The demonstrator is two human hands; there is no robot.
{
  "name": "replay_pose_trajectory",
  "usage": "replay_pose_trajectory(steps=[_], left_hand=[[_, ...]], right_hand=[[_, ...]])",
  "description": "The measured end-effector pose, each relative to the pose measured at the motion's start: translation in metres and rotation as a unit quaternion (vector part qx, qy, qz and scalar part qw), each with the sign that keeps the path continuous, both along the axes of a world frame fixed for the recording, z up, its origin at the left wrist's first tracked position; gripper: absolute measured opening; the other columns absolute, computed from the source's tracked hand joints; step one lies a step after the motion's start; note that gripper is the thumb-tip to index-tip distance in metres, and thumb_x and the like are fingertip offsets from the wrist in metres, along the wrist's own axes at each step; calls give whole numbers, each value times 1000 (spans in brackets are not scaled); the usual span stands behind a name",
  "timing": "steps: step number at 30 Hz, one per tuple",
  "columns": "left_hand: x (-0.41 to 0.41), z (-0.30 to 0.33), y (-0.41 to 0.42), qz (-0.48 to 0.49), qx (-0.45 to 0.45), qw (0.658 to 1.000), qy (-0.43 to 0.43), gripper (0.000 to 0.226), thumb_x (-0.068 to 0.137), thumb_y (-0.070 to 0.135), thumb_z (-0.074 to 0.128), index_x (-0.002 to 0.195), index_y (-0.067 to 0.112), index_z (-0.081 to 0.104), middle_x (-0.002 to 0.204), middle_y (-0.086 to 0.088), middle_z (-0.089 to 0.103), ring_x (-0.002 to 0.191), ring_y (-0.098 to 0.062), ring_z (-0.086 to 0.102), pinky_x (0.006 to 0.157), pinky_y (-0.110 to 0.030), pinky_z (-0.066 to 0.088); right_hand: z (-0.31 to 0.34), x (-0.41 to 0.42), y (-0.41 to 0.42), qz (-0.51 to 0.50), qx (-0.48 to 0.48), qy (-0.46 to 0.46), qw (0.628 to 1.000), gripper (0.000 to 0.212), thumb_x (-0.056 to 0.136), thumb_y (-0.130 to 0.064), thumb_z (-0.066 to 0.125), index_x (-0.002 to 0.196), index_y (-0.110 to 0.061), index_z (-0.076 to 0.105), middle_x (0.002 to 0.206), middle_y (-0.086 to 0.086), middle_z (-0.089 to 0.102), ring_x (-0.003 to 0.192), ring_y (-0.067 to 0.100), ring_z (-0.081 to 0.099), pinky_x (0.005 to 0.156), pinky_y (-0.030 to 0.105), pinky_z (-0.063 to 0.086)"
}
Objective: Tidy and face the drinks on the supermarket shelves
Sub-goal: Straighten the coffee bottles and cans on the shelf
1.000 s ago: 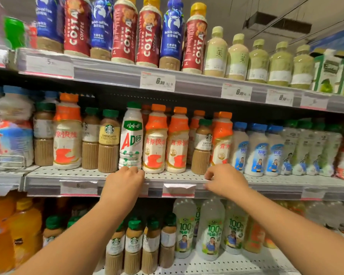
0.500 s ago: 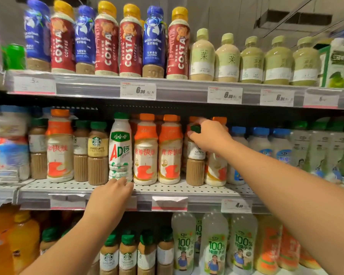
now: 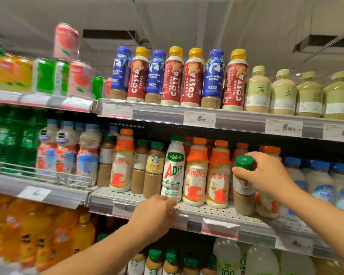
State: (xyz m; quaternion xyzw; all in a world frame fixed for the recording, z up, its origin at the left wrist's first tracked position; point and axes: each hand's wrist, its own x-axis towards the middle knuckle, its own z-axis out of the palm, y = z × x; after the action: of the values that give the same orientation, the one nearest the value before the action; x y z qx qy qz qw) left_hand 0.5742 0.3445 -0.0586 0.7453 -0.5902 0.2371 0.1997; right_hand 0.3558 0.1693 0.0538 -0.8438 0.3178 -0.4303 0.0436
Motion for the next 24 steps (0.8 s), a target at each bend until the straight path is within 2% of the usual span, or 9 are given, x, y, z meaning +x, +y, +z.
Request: replay_pose_trajectory(steps=[4, 7, 10, 12, 15, 17, 20, 22, 24], left_hand=[[62, 50, 30, -13, -166, 986, 6, 22, 91, 26, 55, 111, 20, 61, 103, 6, 60, 96, -14, 53, 80, -27, 47], [109, 93, 33, 26, -241, 970, -32, 38, 84, 22, 61, 121, 12, 58, 116, -7, 56, 103, -28, 50, 83, -42, 44], [144, 115, 26, 100, -219, 969, -57, 42, 83, 33, 58, 118, 11, 53, 119, -13, 51, 109, -34, 43, 87, -47, 39], [160, 122, 22, 139, -170, 974, -50, 47, 83, 40, 53, 120, 11, 53, 123, -14, 51, 115, -35, 40, 91, -48, 35], [173, 129, 16, 133, -129, 982, -27, 47, 83, 44, 51, 119, 13, 57, 129, -14, 53, 125, -35, 37, 95, -47, 32], [177, 129, 16, 90, -153, 983, -37, 42, 82, 40, 56, 114, 12, 54, 116, -17, 60, 116, -37, 47, 90, -45, 37], [177, 124, 24, 15, -206, 977, -51, 32, 85, 35, 60, 103, 11, 48, 89, -18, 65, 87, -40, 59, 71, -43, 43], [175, 119, 31, -38, -223, 974, 6, 29, 90, 36, 56, 103, 15, 40, 85, -14, 61, 80, -39, 59, 60, -39, 39], [174, 115, 38, -69, -241, 967, 45, 27, 93, 39, 53, 100, 20, 35, 84, -8, 58, 78, -36, 58, 58, -36, 34]], right_hand=[[6, 15, 38, -10, -24, -14, 1000, 33, 74, -51, 73, 98, -33, 60, 90, -14, 61, 81, 6, 55, 60, 20, 38], [12, 37, 74, 9, -13, -26, 1000, 27, 71, -50, 74, 90, -36, 61, 83, -17, 62, 75, 0, 57, 56, 20, 41], [11, 63, 105, 20, 8, -32, 999, 22, 71, -45, 77, 82, -31, 63, 71, -10, 64, 60, 5, 60, 52, 24, 47], [9, 78, 121, 21, 13, -31, 999, 22, 71, -44, 77, 80, -29, 64, 68, -8, 66, 55, 1, 60, 48, 16, 44], [8, 93, 140, 22, 24, -26, 999, 20, 72, -41, 79, 79, -28, 66, 69, -6, 67, 54, 0, 60, 45, 15, 42], [7, 99, 148, 19, 28, -18, 999, 21, 73, -42, 78, 78, -27, 66, 69, -4, 68, 50, 2, 59, 45, 21, 44], [8, 108, 158, 12, 31, -4, 999, 23, 72, -44, 76, 80, -25, 67, 72, -5, 68, 53, 1, 59, 45, 22, 46], [9, 115, 164, 4, 37, 4, 999, 24, 72, -43, 76, 84, -24, 68, 75, -5, 68, 54, 2, 60, 45, 22, 47], [9, 122, 168, 5, 48, 6, 999, 25, 73, -43, 75, 87, -23, 68, 78, -3, 69, 57, 5, 62, 51, 27, 52]])
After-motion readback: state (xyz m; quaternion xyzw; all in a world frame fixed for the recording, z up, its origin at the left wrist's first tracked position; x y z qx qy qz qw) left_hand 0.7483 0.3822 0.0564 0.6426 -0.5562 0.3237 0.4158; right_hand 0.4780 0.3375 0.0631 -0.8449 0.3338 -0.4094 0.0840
